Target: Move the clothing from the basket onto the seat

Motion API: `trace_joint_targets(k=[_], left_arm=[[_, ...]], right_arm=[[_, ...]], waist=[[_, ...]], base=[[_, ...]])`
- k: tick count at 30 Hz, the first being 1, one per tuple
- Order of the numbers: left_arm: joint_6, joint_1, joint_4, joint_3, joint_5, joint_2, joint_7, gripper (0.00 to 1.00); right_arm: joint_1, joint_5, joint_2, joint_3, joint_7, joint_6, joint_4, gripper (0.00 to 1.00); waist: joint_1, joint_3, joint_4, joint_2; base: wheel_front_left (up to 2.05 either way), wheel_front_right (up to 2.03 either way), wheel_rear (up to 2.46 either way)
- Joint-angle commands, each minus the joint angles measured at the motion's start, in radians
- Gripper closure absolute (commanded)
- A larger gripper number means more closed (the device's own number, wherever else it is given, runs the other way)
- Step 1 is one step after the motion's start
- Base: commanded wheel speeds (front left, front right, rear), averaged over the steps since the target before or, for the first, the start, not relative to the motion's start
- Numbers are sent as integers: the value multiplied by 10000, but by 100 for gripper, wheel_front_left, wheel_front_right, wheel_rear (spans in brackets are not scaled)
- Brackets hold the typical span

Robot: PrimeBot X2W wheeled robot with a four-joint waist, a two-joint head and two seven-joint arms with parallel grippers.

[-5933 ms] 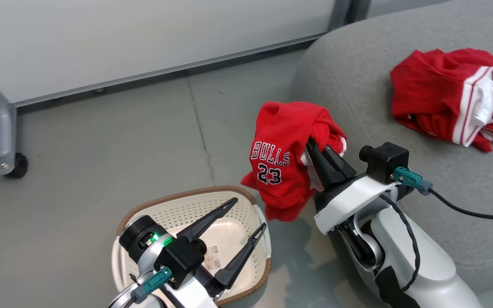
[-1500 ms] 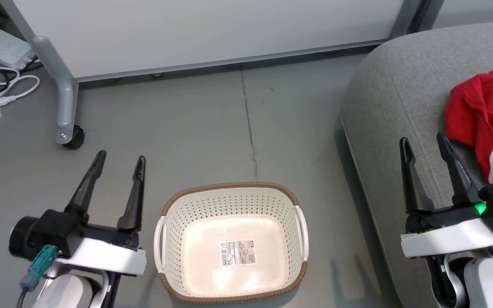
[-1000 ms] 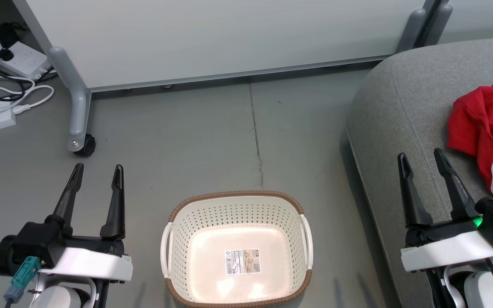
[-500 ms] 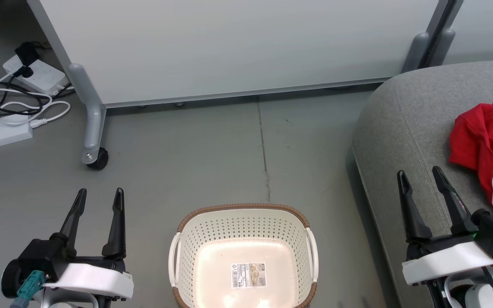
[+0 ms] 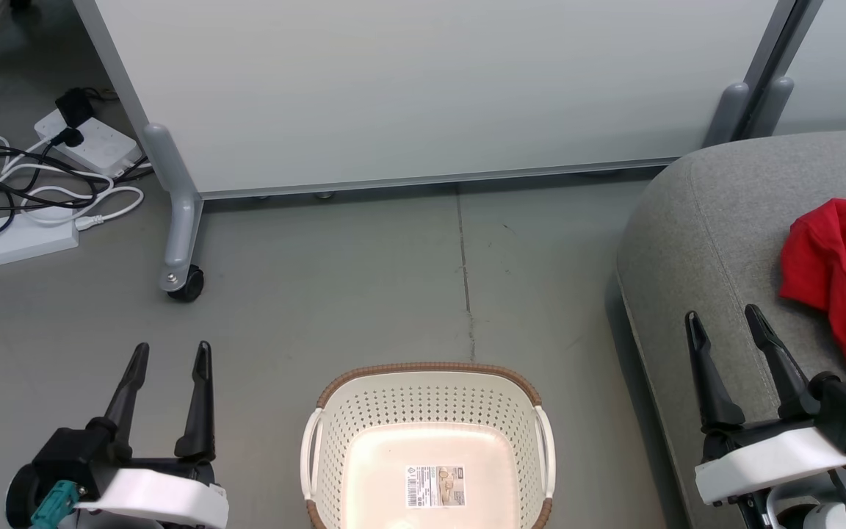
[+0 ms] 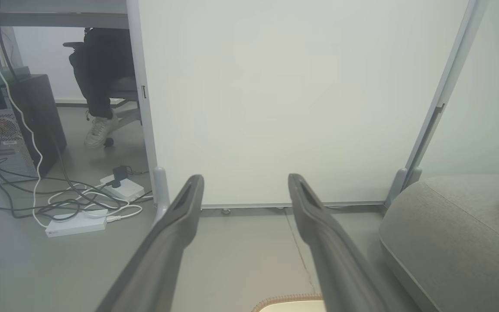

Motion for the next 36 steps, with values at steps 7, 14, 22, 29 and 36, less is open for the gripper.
trace_joint_targets(k=[7,14,22,29,36], left_arm=[[-313,117,278,173,497,-195,-42,0],[-510,103,481,320,745,-368,-42,0],[-660,24,694,451,978,-481,-42,0],[-776,-49,815,586,1146,-643,-42,0],[-898,-29,920,677,1298,-737,-42,0]], right_arm=[[125,-59,-42,-69,109,21,-65,0],[188,-8,-42,-72,160,21,-95,0],[222,28,-42,-32,220,21,-66,0],[226,-43,-42,-44,320,21,-29,0],[269,-13,-42,-89,363,21,-6,0]], waist=[[0,-81,13,0],[0,-130,9,0],[0,-151,13,0],[0,-179,40,0],[0,-247,93,0]], base=[[0,0,0],[0,0,0],[0,0,0],[0,0,0],[0,0,0]])
